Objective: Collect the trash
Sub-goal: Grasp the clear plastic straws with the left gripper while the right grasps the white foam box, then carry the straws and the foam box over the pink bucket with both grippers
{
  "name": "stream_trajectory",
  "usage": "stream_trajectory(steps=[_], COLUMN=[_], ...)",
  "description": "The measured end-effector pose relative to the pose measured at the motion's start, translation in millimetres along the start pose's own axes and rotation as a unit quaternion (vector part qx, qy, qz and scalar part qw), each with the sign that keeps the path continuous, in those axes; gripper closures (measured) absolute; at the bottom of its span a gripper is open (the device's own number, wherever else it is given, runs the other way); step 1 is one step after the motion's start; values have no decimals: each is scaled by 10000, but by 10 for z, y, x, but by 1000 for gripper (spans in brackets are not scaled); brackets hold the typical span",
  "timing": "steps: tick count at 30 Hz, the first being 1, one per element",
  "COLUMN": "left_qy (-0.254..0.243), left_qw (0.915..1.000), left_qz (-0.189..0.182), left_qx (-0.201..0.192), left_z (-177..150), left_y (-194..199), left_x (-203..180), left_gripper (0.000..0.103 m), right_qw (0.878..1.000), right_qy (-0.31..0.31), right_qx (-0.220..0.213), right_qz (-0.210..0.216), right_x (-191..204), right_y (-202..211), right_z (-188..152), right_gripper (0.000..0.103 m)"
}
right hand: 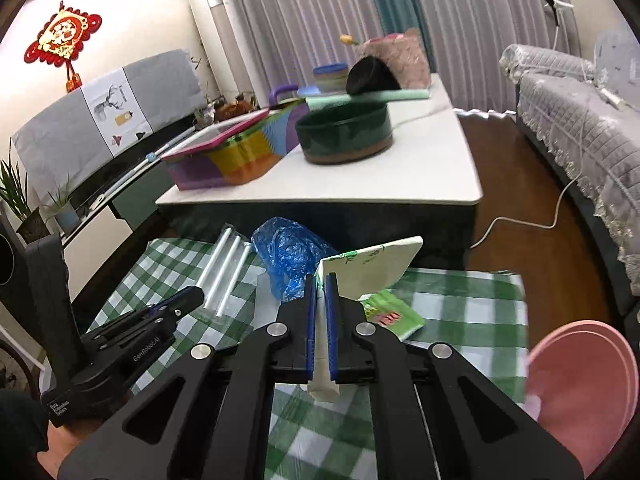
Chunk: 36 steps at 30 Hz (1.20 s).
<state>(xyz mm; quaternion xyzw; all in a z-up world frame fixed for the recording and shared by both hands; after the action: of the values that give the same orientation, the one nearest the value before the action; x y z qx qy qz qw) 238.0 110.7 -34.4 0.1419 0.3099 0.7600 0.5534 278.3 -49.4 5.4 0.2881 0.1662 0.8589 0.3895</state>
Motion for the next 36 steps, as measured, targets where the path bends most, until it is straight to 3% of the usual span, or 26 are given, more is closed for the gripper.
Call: stream_trajectory(steps=[16,36], left_qy=[-515,-896], left_qw=[9973,9914], left_qz=[-416,-920], left_qx=[-318,-253], left_z=[-147,-342], left_y=[639,719], left_x=[-511,-1199], left_gripper=[98,98], right_qw=[9978,9912], right_qy=[-111,-230], right_qx=[-374,-670], right_qz=[-544,-1123], right_x=[-283,-815], right_y=[899,1457], right_z=[-63,-92], right_gripper=[98,98])
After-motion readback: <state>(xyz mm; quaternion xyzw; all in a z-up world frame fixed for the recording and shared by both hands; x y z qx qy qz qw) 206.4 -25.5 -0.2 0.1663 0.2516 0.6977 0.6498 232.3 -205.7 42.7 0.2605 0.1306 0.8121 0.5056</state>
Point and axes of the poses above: each gripper's, at about its wrist camera, not at the fingertips, and y roughly against the way its jaws point, x to its left, z to its top, the point moved 7 cm from there along -y, roughly the way its jaws point, and after that the axes turned 8 degrees about z, right-handed, at the moved point
